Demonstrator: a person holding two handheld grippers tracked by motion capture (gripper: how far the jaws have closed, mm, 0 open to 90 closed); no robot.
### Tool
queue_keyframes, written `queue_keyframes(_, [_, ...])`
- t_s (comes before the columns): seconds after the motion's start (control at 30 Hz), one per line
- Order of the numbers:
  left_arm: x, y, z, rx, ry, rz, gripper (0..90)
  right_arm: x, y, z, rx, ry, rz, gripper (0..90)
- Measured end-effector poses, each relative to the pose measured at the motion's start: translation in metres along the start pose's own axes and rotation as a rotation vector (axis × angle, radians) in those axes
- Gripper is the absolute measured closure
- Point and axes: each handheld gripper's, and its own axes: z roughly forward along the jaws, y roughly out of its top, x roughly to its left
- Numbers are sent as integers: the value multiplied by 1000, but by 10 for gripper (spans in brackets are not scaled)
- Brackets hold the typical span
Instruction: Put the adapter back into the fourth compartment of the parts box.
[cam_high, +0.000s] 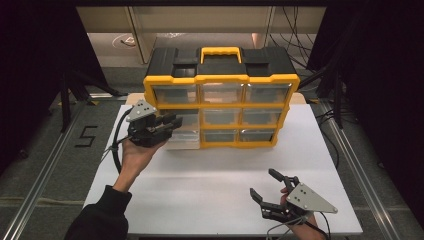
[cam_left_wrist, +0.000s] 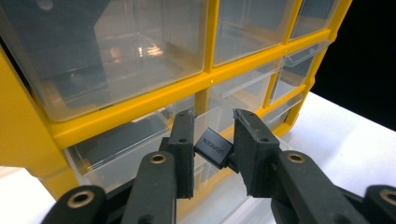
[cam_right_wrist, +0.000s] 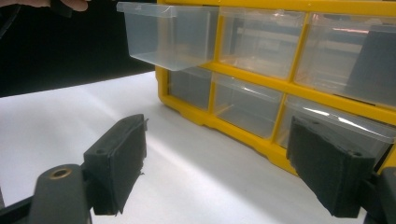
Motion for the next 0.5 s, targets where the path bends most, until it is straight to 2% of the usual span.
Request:
queue_keyframes(0.23, [3,-1,4,26,19,-15,675,0,0,0,0,0,0,210])
queue_keyframes(0.4, [4,0,3,8,3,-58,579,0,0,0,2,1,-1,211])
queue_keyframes(0.43, [4,0,2,3,3,-63,524,0,0,0,3,1,-2,211])
queue_keyframes(0.5, [3,1,1,0,-2,-66,505,0,0,0,3,1,-2,211])
